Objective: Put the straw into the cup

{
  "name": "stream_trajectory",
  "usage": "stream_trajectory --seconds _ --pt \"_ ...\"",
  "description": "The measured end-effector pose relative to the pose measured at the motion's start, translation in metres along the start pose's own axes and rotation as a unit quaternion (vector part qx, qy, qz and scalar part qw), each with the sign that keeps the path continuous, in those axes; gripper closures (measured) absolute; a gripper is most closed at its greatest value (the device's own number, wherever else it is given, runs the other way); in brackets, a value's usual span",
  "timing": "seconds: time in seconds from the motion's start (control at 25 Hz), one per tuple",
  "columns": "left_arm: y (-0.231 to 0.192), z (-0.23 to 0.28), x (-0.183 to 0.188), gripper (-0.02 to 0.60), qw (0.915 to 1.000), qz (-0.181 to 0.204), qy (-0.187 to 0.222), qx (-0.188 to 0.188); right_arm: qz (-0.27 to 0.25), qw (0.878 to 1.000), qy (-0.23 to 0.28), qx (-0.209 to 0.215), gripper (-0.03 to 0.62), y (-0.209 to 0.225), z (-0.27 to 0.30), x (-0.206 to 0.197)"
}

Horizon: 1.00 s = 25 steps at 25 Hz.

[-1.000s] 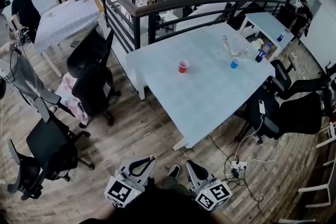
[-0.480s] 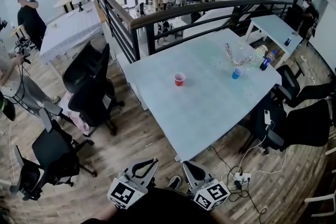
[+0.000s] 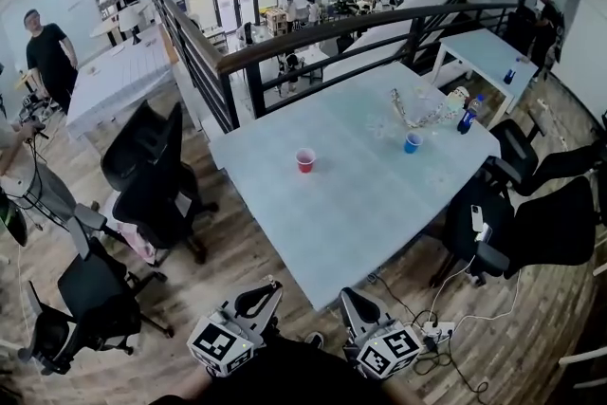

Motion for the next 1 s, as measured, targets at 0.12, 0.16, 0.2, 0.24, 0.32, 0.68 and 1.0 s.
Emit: stream_trajectory --seconds 0.12,0.16,0.2,0.24,0.32,0.68,1.0 --pt "-0.004 0.007 0.001 0.554 0.9995 -0.028 0.007 -0.012 0.003 1.000 -0.005 0.000 0.563 0.003 0.003 0.000" --pt "-0.006 0.009 0.001 0.554 0.9993 -0.032 0.007 -0.015 0.001 1.000 -0.006 -0.001 0.563 0.004 0.003 0.000" --pt "-0.009 0.013 0.001 0.555 0.9993 -0.032 0.007 -0.016 0.001 1.000 -0.006 -0.005 0.563 0.006 0.004 0.000" --pt "-0.012 0.016 0.001 0.554 0.9994 -0.030 0.006 -0.017 0.005 1.000 -0.005 -0.009 0.563 0.010 0.006 0.002" --pt "-0.019 0.022 0.004 0.554 0.9993 -0.028 0.006 -0.023 0.018 1.000 -0.002 -0.021 0.563 0.019 0.011 0.004" --pt "-0.094 0.042 0.012 0.554 0.9988 -0.035 0.021 -0.026 0.033 0.997 -0.007 -0.069 0.563 0.041 0.063 0.014" --pt "-0.214 0.084 0.039 0.555 0.9985 -0.030 0.038 -0.027 0.058 0.988 -0.006 -0.140 0.563 0.073 0.129 0.031"
Point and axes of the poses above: the fingertips, and each gripper's own axes: z forward along the fingers, y to its right, x out of its top, the point moved 6 cm from there along -z, backward along the fingers, and after that the axes turned 7 degrees about -x, right-handed, at the moved point
